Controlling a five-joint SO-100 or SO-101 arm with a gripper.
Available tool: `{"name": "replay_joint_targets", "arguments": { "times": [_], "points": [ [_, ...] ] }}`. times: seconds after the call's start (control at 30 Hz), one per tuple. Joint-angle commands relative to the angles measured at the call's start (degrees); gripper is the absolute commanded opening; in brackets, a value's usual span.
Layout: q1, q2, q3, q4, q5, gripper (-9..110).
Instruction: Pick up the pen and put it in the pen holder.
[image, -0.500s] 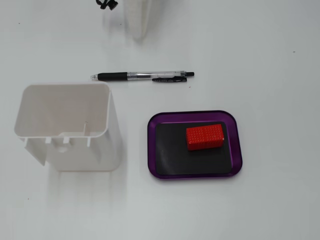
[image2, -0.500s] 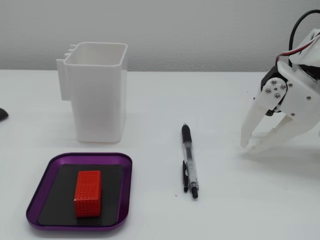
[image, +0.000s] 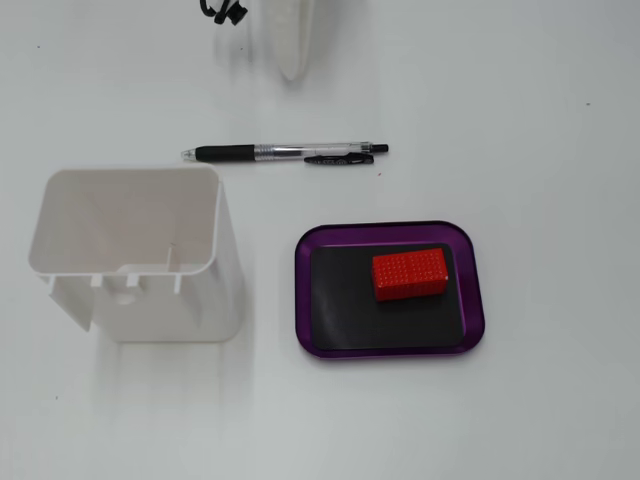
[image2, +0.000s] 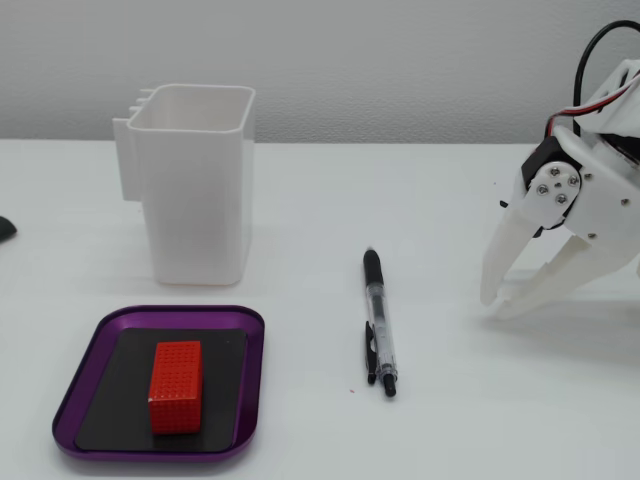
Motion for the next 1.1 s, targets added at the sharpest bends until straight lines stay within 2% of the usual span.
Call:
{"name": "replay_joint_targets", "arguments": {
  "times": [0.0, 0.2, 0.5, 0.63, 0.93, 1.07],
  "points": [
    [-0.3, 1.7, -3.4, -1.4, 0.0, -1],
    [-0.4, -7.1, -18.0, -1.6, 0.4, -1],
    [-0.4, -44.1, -41.3, -1.1, -0.4, 0],
    [-3.3, -58.2, -50.5, -0.7, -1.1, 4],
    [-7.6, -74.1, -55.4, -0.5, -1.3, 21],
    [-7.2, -77.1, -54.6, -6.9, -1.3, 26]
  ]
}}
